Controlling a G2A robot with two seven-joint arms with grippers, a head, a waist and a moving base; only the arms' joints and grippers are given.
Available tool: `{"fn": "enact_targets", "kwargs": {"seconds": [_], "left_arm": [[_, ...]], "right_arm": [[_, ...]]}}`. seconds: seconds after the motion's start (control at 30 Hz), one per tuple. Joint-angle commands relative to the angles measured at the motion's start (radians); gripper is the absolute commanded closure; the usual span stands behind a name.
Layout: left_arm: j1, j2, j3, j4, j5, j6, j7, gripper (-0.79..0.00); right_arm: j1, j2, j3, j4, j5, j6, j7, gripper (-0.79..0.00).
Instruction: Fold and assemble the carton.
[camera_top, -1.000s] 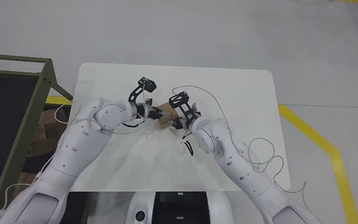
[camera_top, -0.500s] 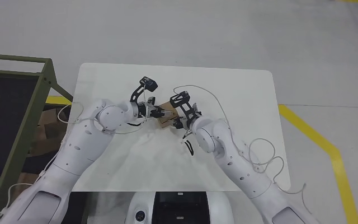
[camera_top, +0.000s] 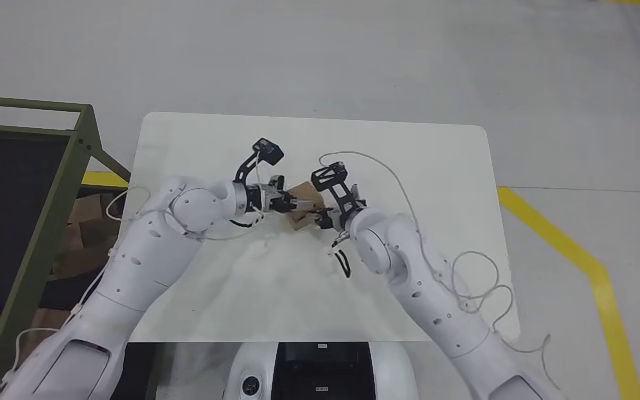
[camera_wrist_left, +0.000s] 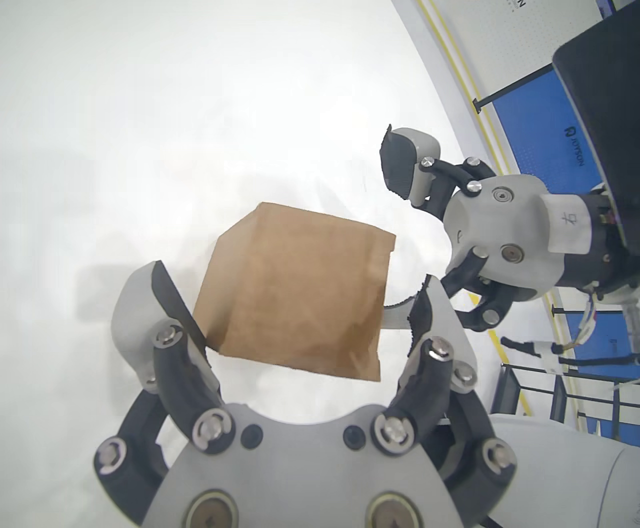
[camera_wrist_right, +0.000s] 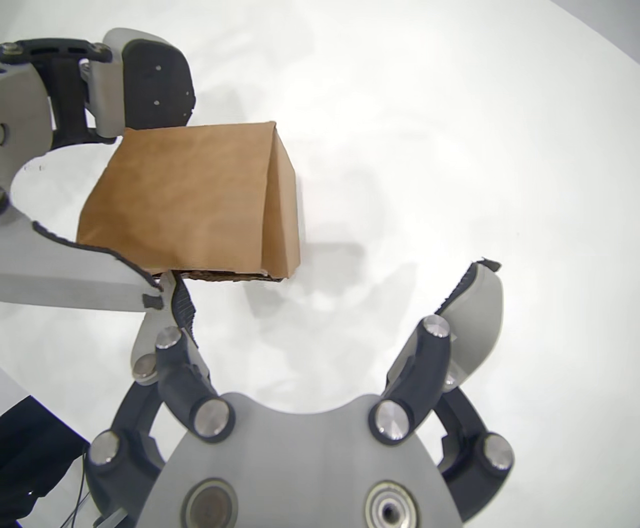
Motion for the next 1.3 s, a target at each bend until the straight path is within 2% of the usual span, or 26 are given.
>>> {"fn": "enact_targets", "kwargs": {"seconds": [0.0, 0.33, 0.6, 0.77, 0.93, 1.27], "left_arm": [[0.005, 0.0, -0.002, -0.008, -0.006, -0.003, -0.001, -0.785], [0.023, 0.004, -0.021, -0.022, -0.017, 0.003, -0.002, -0.785], [0.069, 0.021, -0.102, -0.059, -0.058, -0.044, 0.012, -0.785], [0.097, 0.034, -0.153, -0.089, 0.024, 0.026, 0.022, -0.785], [0.093, 0.032, -0.122, -0.096, 0.089, 0.083, -0.002, -0.785], [0.049, 0.016, -0.065, -0.055, 0.091, 0.091, -0.009, -0.785]], "right_arm": [[-0.016, 0.004, 0.017, -0.018, -0.006, -0.002, 0.001, -0.785], [-0.057, 0.014, 0.054, -0.058, -0.013, -0.027, 0.006, -0.785], [-0.074, 0.019, 0.078, -0.069, -0.011, -0.036, 0.008, -0.785], [-0.085, 0.021, 0.09, -0.084, -0.004, -0.042, 0.004, -0.785], [-0.093, 0.02, 0.086, -0.097, -0.003, -0.037, -0.012, -0.785], [-0.087, 0.017, 0.078, -0.088, 0.01, -0.053, -0.012, -0.785]]}}
